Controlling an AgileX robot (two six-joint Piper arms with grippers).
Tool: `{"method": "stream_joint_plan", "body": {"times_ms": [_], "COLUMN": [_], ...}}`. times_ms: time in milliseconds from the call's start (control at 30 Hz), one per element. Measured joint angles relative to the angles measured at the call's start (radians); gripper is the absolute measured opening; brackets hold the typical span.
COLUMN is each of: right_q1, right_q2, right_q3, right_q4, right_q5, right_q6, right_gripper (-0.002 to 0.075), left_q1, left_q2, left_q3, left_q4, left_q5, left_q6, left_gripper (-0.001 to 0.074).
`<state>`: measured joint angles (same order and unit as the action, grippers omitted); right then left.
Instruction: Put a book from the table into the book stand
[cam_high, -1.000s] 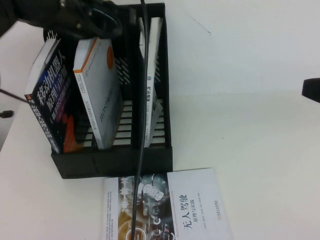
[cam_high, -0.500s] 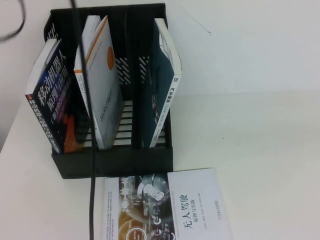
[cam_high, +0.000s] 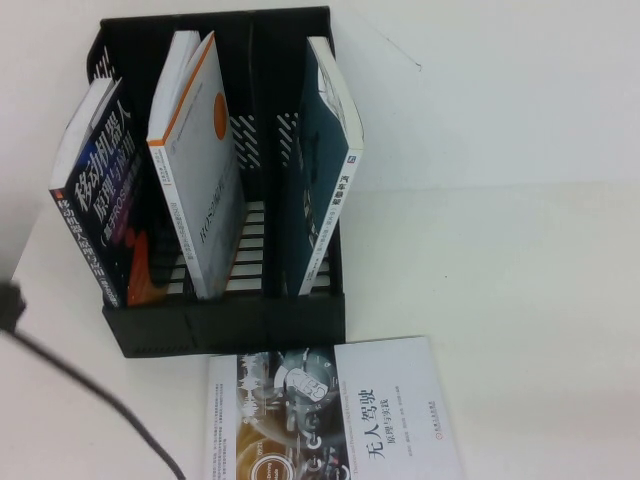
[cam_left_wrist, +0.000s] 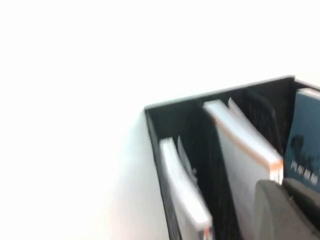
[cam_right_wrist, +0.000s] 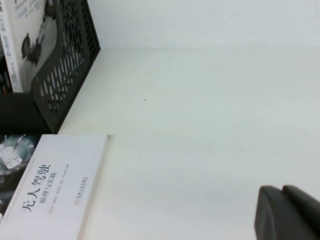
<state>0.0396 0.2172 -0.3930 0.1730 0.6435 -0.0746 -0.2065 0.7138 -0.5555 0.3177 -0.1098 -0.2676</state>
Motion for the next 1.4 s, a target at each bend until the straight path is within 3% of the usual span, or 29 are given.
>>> {"method": "stream_joint_plan", "body": {"times_ms": [200, 467, 733, 933, 1400], "right_q1": [0.000, 0.000, 0.000, 0.000, 0.000], "right_q2": [-0.041, -0.041, -0.041, -0.041, -0.228], "right_q3": [0.021, 0.021, 0.021, 0.021, 0.400], "right_q4": [-0.002, -0.002, -0.011, -0.097, -0.104], "right_q5": [-0.006, -0.010, -0.010, -0.024, -0.634], "right_q6": [0.004, 0.006, 0.009, 0.007, 0.005], "right_gripper": [-0.0001, -0.0001, -0.0001, -0.0001, -0.0001], "left_q1": [0.075, 0.102, 0.142, 0.192, 0.194], "left_q2": [-0.136, -0.411, -0.704, -0.722, -0.724], "left_q3": [0.261, 0.545, 0.580, 0.580, 0.580], "left_q4": [0.008, 0.014, 0.152, 0.161, 0.128], "left_q5": [-0.177, -0.202, 0.110, 0.246, 0.276], "left_q6": [-0.213, -0.310, -0.314, -0.328, -0.330], "left_gripper": [-0.0001, -0.0001, -0.0001, -0.0001, -0.0001]}}
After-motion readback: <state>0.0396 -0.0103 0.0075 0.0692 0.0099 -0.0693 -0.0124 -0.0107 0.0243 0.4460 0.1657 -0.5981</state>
